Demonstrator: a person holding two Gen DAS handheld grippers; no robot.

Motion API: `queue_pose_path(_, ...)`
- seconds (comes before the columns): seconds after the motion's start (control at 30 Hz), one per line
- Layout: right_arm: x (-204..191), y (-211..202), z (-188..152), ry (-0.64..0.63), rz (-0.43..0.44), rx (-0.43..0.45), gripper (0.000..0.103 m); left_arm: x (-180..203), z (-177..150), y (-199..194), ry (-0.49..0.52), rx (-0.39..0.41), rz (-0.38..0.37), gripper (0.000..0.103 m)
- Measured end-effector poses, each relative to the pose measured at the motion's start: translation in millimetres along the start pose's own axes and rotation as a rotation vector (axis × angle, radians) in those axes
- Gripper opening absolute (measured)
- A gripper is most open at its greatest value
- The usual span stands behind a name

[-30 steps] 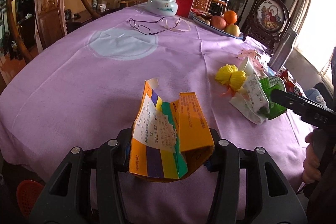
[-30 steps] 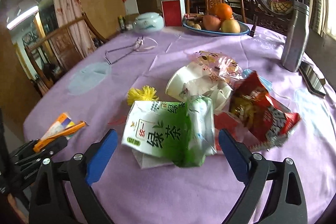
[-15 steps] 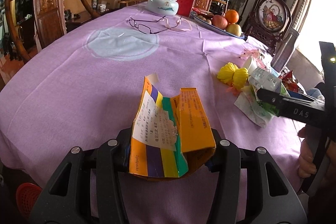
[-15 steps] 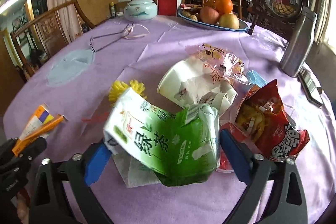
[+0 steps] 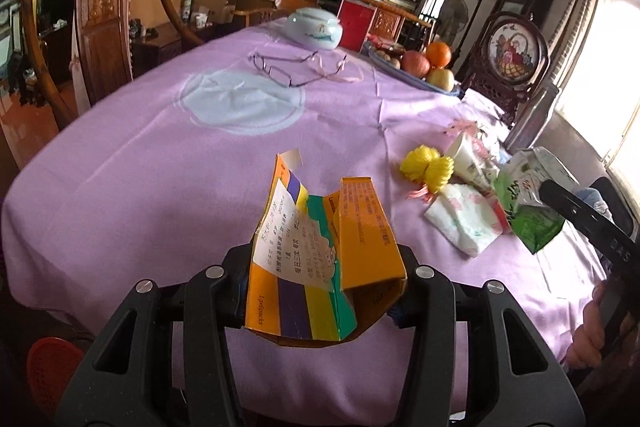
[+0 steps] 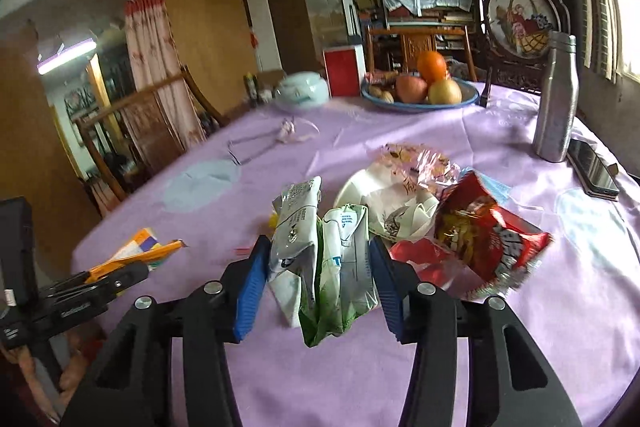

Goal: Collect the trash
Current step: 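Grasp the green tea carton with the right tool while the left tool holds the box, then carry both items to the red wastebasket and open both tools over it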

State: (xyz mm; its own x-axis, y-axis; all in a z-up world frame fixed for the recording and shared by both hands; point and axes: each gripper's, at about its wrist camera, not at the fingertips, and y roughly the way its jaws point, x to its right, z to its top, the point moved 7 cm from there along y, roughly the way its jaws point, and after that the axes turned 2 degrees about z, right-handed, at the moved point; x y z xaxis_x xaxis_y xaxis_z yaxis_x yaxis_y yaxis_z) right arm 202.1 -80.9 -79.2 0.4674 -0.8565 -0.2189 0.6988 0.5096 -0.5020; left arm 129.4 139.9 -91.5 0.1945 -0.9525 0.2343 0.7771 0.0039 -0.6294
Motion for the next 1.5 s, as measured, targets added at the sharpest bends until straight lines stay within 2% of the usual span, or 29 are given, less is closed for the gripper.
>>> queue_pose_path(0.4,12,-56,-15,0.055,0.028,0.066,0.051,22,-5,-34,0.032,0.040,0.003,0.049)
queue_pose_path(0.67,0,-74,-16,0.053,0.087,0.088,0.051,-2,-5,-73,0.007,0.076,0.046,0.049)
queue_pose_path(0.87,-26,-79,-18,0.034,0.153,0.080,0.051,-56,-24,-115,-0.031,0.080,0.143,0.049)
queue_pose_path(1.03,-65,-81,-24,-0.010,0.211,0.057,0.051,-111,-52,-144,-0.074,0.059,0.238,0.049)
queue_pose_path(1.13,-91,-81,-30,-0.029,0.256,0.042,0.051,-149,-78,-157,-0.112,0.023,0.294,0.049)
queue_pose_path(1.3,-148,-76,-45,-0.073,0.337,-0.019,0.051,-203,-126,-160,-0.181,-0.071,0.324,0.052)
queue_pose_path(1.33,-158,-74,-47,-0.082,0.349,-0.031,0.051,-215,-138,-159,-0.195,-0.097,0.338,0.055)
queue_pose_path(1.43,-195,-70,-58,-0.129,0.387,-0.077,0.051,-239,-157,-158,-0.236,-0.124,0.377,0.081)
queue_pose_path(1.5,-222,-66,-68,-0.169,0.406,-0.108,0.052,-252,-159,-162,-0.276,-0.108,0.378,0.086)
